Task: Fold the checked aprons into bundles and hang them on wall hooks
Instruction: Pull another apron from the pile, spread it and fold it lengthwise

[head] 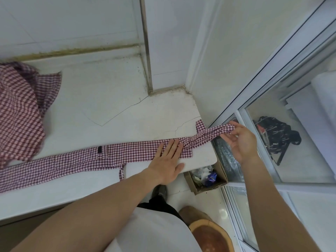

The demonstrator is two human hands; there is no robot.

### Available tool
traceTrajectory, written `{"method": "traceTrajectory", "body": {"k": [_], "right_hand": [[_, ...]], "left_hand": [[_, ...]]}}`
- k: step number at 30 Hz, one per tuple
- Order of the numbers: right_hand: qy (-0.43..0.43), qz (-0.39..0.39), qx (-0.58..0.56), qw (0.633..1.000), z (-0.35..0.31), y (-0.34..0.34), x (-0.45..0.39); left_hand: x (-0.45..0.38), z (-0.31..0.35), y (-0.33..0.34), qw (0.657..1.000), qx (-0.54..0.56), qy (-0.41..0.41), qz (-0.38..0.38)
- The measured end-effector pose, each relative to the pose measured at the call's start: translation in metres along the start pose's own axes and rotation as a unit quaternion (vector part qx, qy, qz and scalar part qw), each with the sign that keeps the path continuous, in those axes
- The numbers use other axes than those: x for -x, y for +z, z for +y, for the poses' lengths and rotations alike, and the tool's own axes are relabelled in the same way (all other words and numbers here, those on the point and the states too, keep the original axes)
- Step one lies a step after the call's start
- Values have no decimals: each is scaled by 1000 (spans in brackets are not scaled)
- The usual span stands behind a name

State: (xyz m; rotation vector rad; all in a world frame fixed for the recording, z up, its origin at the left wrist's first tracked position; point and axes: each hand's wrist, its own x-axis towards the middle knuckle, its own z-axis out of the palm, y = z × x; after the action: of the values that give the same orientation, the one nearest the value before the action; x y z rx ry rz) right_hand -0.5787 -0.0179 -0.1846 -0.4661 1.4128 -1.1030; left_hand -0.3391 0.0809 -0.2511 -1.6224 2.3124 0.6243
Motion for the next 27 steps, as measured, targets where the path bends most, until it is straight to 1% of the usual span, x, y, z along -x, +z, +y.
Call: {"method": "traceTrajectory", "body": {"k": [2,4,6,8,9,10,11,13,15,17,19,20,21,22,23,24,25,26,27], "right_hand": [[-18,-9,17,1000,6,7,6],[-28,-31,58,997,13,13,11],[-34,-52,76,995,18,16,15],[-39,-80,84,993,18,20,19],[-41,-95,90,991,17,22,22],[-48,-109,104,987,16,26,26],[-62,-123,130,982,16,29,29],[-112,-155,211,959,15,38,37],[-145,-187,268,934,14,49,44],[-135,-216,258,932,16,63,52],[-113,-237,241,934,21,80,59],[-113,-238,251,931,26,88,60],[-114,-241,264,927,31,96,62],[-115,-240,278,923,36,103,63],[-114,-238,286,921,40,108,65],[-115,-234,288,922,44,113,65],[-117,-231,283,923,46,116,66],[-119,-232,278,925,48,117,67],[-118,-241,276,923,48,119,68]], "left_hand": [[-1,1,2,999,22,0,30],[1,3,3,992,41,-5,116],[-2,8,2,979,66,-18,193],[-5,13,-6,962,172,-7,211],[-6,15,-10,955,230,0,186],[-9,15,-10,952,260,10,162],[-11,14,-11,953,268,11,139],[-17,11,-14,949,294,-8,113],[-19,10,-23,934,347,-28,79],[-21,8,-27,927,370,-41,41],[-19,7,-31,922,385,-36,29],[-18,8,-33,905,422,-25,42],[-15,10,-37,868,494,-13,51],[-12,13,-42,796,602,-10,62],[-10,16,-49,727,681,-21,86],[-8,19,-54,627,770,-53,102],[-7,17,-55,548,826,-71,111],[-6,17,-55,455,880,-82,108],[-3,15,-53,422,895,-84,122]]}}
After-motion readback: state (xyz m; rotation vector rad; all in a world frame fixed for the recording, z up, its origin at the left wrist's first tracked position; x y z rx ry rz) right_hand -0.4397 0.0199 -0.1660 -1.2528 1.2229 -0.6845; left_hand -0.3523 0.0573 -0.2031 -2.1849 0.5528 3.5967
